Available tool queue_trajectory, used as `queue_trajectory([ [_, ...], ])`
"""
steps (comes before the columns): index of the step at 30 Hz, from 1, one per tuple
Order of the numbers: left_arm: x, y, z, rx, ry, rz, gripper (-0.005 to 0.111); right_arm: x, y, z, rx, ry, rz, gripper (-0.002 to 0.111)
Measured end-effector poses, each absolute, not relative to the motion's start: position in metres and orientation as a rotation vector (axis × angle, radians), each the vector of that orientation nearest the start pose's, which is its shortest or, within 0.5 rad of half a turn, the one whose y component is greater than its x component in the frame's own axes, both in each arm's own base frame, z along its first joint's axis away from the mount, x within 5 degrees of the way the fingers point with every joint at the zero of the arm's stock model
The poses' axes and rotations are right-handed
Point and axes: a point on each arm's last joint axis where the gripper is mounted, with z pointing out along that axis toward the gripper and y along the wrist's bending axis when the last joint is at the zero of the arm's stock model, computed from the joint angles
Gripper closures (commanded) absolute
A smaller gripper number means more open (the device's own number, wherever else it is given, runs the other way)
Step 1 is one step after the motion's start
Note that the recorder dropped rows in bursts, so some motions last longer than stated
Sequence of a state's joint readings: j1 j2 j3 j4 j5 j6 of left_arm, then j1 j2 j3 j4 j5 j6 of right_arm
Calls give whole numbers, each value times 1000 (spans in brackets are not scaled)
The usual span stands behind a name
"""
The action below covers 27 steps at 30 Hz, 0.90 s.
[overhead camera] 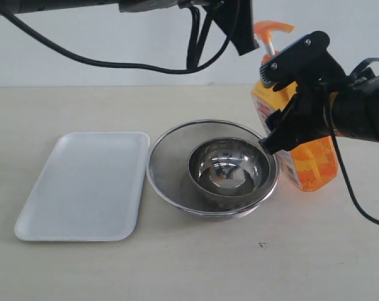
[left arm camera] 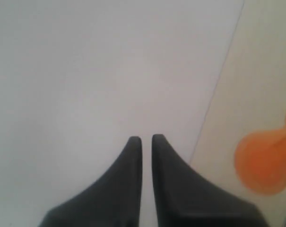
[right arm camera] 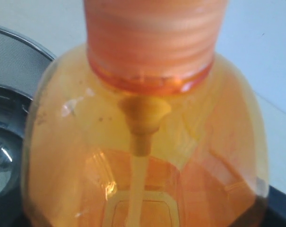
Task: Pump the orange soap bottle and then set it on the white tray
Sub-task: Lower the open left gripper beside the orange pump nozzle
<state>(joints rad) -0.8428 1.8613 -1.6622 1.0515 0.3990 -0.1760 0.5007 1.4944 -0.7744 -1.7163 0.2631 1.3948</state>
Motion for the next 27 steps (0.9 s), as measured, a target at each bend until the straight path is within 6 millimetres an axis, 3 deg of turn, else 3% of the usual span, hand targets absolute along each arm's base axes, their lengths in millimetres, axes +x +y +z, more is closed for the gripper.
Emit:
queue_trajectory([
  [3, 320, -323, 355, 1213, 1391, 208, 102, 279, 126, 228, -727, 2022, -177, 108],
  [10, 317, -326, 356, 1191, 1392, 128, 102, 278, 127, 227, -737, 2021, -162, 108],
  [22, 313, -326, 343, 1300, 1495, 96, 102, 278, 128, 227, -744, 2022, -150, 108],
  [27, 307, -321, 352, 1356, 1458, 126, 102, 278, 128, 227, -744, 2022, -150, 108],
])
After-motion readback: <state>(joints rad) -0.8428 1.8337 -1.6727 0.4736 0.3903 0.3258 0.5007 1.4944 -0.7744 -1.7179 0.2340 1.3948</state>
